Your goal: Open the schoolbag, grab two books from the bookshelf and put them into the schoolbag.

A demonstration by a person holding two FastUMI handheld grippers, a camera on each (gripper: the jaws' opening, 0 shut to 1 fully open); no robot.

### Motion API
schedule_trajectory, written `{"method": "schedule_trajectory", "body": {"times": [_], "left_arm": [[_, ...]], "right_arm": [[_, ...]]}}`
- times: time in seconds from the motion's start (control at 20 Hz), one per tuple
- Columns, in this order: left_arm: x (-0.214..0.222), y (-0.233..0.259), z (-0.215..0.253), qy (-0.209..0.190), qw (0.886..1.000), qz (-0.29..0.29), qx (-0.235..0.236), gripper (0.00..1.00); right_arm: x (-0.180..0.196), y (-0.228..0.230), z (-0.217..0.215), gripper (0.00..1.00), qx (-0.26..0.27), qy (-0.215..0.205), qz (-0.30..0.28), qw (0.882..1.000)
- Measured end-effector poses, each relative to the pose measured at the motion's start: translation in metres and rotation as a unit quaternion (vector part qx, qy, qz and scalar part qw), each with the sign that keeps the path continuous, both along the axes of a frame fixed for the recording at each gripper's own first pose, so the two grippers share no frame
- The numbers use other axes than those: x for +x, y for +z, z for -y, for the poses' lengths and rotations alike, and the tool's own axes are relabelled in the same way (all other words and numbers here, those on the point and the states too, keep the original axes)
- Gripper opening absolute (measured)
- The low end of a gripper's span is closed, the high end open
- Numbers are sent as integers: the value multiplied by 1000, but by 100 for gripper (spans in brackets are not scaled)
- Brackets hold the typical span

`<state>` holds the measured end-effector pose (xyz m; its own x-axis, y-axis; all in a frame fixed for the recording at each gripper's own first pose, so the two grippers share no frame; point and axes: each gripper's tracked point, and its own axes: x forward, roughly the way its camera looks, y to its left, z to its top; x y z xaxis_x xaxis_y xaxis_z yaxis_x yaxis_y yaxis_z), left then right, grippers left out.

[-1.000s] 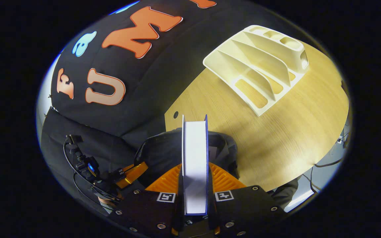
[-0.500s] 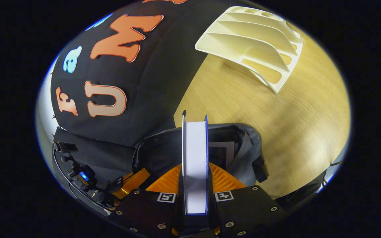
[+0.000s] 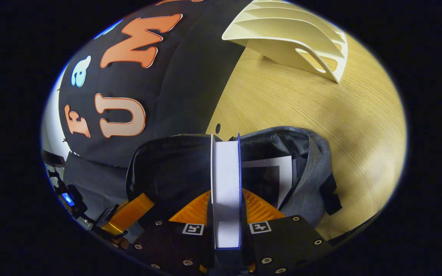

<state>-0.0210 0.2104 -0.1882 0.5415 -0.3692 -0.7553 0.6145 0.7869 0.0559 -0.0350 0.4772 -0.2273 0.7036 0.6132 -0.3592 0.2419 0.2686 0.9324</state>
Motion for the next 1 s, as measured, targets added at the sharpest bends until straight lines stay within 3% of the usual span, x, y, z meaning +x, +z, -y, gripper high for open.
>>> {"method": "schedule_trajectory", "body": {"times": [0.45,0.75,0.85,1.0], "left_arm": [[-9,-8,23,-19,999,-15,-22,2],[-17,-8,29,-6,999,-25,-23,2],[-22,-7,30,4,999,-32,-26,2],[-22,-13,30,29,999,-31,-23,2]], "right_arm": [[21,-9,-26,29,18,3,-5,1000],[32,-20,-43,30,6,14,-15,1000],[26,-25,-46,34,-18,43,-36,998],[13,-32,-27,53,-101,88,-29,991]]}}
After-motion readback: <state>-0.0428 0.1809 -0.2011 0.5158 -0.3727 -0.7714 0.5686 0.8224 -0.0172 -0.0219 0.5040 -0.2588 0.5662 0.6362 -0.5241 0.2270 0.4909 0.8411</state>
